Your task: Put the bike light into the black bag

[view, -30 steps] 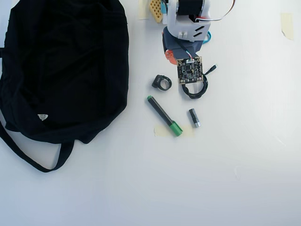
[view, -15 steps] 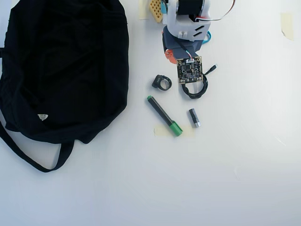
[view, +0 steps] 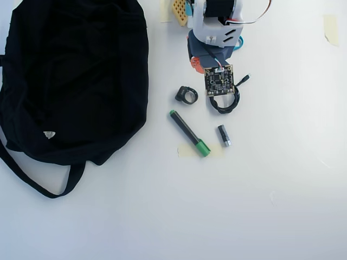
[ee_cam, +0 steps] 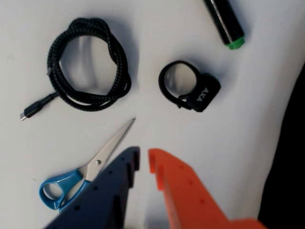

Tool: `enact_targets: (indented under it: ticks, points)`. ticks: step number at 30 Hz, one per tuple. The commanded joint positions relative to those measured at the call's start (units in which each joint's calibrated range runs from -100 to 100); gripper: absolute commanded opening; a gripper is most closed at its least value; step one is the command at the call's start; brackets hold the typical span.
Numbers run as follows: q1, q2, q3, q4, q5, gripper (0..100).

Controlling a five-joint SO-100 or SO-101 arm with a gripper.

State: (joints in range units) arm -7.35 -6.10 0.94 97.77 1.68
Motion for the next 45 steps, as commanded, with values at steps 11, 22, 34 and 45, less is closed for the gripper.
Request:
enact_targets:
  ticks: [11,22,34,45]
  points:
    - [1.96,-0.29,2.92,0.85,0.31,2]
    - [9.82,-0.2,4.54,0.68,7.07,2]
    - [12.73,6.6,4.45,-7.93,15.83,2]
    - [10.41,6.43,4.36,-10.34,26.42,3]
